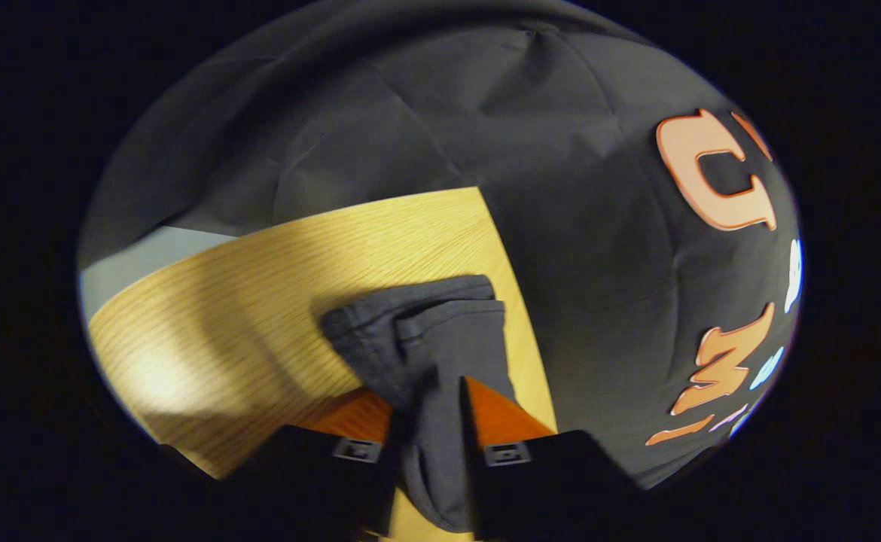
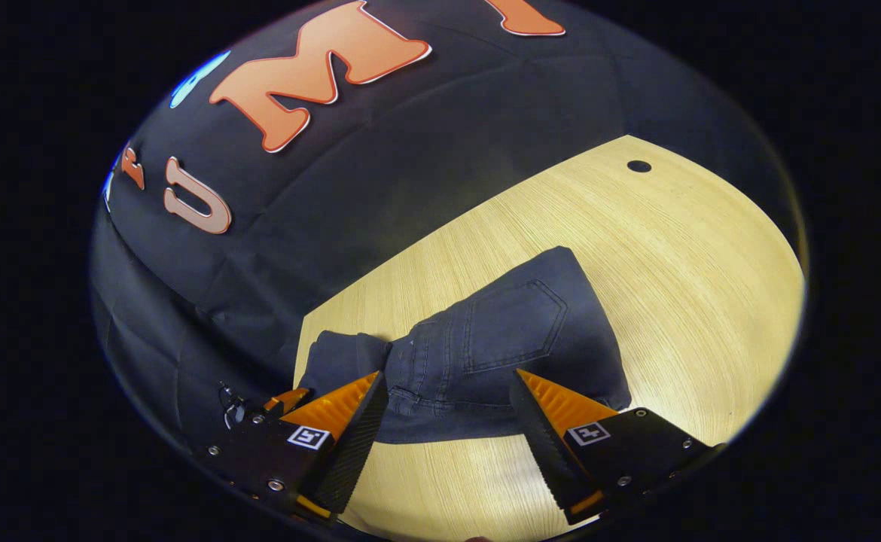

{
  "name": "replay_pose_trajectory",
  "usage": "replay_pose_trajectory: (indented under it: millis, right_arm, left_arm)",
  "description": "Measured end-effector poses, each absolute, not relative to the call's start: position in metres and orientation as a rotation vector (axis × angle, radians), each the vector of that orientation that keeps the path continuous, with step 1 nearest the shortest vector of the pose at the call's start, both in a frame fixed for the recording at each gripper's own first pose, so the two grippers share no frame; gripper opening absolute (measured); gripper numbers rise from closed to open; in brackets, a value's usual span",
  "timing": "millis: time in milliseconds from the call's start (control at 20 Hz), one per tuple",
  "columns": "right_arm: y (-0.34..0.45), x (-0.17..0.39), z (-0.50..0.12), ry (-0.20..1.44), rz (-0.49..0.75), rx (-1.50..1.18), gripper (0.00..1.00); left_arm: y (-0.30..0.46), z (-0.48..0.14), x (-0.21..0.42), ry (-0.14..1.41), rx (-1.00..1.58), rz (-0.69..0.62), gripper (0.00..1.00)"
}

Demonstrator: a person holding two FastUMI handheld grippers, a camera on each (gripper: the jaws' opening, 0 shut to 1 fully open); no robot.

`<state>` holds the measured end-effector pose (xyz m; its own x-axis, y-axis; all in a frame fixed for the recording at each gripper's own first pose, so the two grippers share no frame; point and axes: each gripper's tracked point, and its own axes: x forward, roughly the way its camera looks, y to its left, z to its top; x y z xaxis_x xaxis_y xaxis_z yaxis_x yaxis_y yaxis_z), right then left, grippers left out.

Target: Grasp the waist and the cuffs of the jeans and fold them to make the two legs overlap; first hold the waist and fold one-third of the jeans toward the cuffs, then hold the cuffs and fold the remaining one-third in the same direction to finish folding.

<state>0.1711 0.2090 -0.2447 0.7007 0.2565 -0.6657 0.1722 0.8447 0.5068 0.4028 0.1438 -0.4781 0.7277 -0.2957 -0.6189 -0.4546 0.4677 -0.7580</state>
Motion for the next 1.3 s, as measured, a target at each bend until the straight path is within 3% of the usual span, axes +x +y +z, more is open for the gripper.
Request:
replay_pose_trajectory:
  millis: [50,100,800,1300]
  right_arm:
    - [0.206,0.168,-0.245,0.804,0.046,0.579,0.99]
    - [0.203,0.167,-0.245,0.801,0.038,0.574,0.99]
    - [0.177,0.18,-0.218,0.715,0.08,0.569,0.99]
    - [0.114,0.183,-0.203,0.661,0.112,0.599,0.98]
  left_arm:
    - [0.144,-0.469,0.417,0.776,-1.114,0.11,0.02]
    - [0.136,-0.463,0.408,0.775,-1.101,0.083,0.01]
    - [0.114,-0.281,0.372,0.495,-0.879,-0.071,0.01]
    - [-0.003,-0.176,0.349,0.405,-0.725,-0.174,0.01]
